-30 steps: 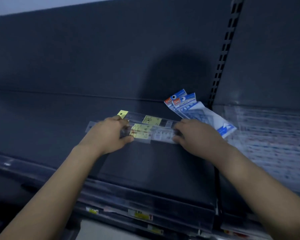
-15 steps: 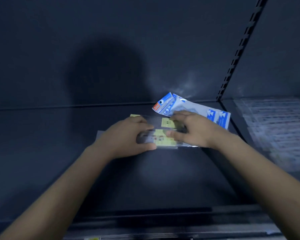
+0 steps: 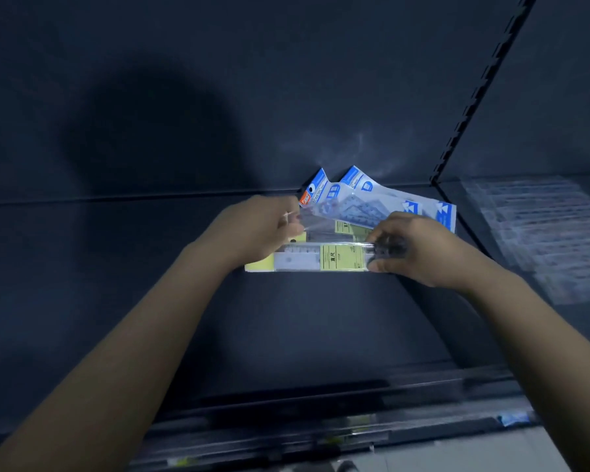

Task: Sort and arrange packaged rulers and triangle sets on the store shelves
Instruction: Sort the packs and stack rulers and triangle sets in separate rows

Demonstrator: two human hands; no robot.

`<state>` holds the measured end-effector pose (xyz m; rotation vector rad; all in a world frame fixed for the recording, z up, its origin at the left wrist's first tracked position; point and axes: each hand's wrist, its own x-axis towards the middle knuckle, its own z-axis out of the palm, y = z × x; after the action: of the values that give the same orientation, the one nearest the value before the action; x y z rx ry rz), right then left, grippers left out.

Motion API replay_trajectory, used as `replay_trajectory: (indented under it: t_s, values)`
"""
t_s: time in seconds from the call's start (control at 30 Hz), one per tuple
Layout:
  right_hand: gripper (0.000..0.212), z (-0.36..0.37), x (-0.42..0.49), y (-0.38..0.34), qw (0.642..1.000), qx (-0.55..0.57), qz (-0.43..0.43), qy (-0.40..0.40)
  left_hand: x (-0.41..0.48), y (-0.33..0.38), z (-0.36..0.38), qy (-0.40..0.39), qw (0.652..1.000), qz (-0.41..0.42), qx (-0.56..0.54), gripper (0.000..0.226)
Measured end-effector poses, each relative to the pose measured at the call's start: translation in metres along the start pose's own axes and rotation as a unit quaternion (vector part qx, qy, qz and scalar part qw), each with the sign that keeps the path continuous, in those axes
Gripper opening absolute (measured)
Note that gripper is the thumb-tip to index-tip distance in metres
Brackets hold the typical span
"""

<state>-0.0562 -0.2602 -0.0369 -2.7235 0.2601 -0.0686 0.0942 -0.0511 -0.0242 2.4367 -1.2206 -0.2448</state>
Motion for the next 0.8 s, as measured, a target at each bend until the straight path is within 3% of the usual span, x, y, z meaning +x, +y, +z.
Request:
replay_trajectory:
  t_s: [0.2,0.43,0.63,0.8]
  values:
    - [0.030,0.003,-0.002,0.000,0.999,0.052,0.017,0.005,-0.001,0.007,-0.011,0.024,0.997,-0.045,0.056,0.035]
    - [0.004,-0.003,-0.007,-0.005,0.998,0.055,0.003,0.022,0.011,-0.004,-0.025,0.007,0.994,-0.046,-0.104,0.030]
    - [0.013,-0.006,-0.013,-0.008,0.992,0.053,-0.019,0.116,0.022,-0.010,-0.028,-0.018,0.970,0.015,-0.242,0.022]
    - [0.010,-0.020,-0.033,0.008,0.992,0.027,-0.005,0.126,0.024,0.013,-0.022,0.071,0.965,0.041,-0.251,0.018]
